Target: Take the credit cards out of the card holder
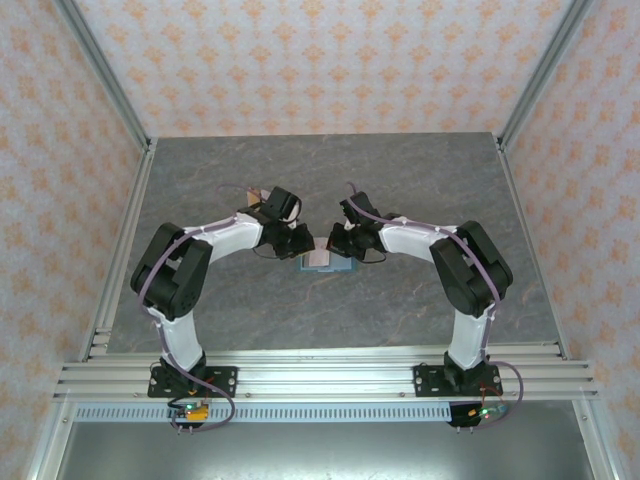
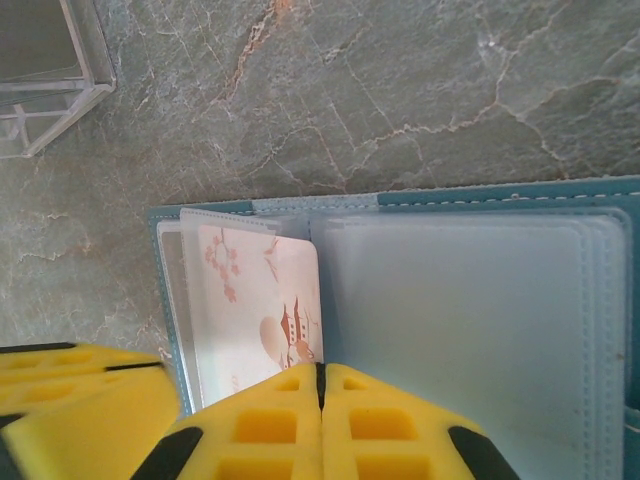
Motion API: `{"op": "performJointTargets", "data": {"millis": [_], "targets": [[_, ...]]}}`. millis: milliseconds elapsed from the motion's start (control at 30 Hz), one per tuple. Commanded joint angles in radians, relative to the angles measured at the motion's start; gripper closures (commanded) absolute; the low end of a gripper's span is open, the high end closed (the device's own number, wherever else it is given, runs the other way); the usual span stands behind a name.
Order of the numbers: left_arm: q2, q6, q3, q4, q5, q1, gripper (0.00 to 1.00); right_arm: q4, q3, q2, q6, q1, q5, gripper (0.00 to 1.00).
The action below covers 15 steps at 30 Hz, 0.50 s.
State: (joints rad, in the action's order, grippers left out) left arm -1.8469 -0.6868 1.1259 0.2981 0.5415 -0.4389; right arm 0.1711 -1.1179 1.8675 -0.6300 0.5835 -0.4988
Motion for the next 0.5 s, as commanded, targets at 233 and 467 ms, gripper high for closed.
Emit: {"op": "performJointTargets", "data": {"millis": [233,467], "targets": [[-0.057,0.009,0.011,0.041,-0.06,0.0,0.87,-0.026,0.007,0.022,0.002,-0.017,-0.061,0.83],[-0.057,0.006,-0.012,0.041,-0.077,0.0,0.88,-0.016,0.001,0.047,0.001,-0.017,-0.068,0.77]]}}
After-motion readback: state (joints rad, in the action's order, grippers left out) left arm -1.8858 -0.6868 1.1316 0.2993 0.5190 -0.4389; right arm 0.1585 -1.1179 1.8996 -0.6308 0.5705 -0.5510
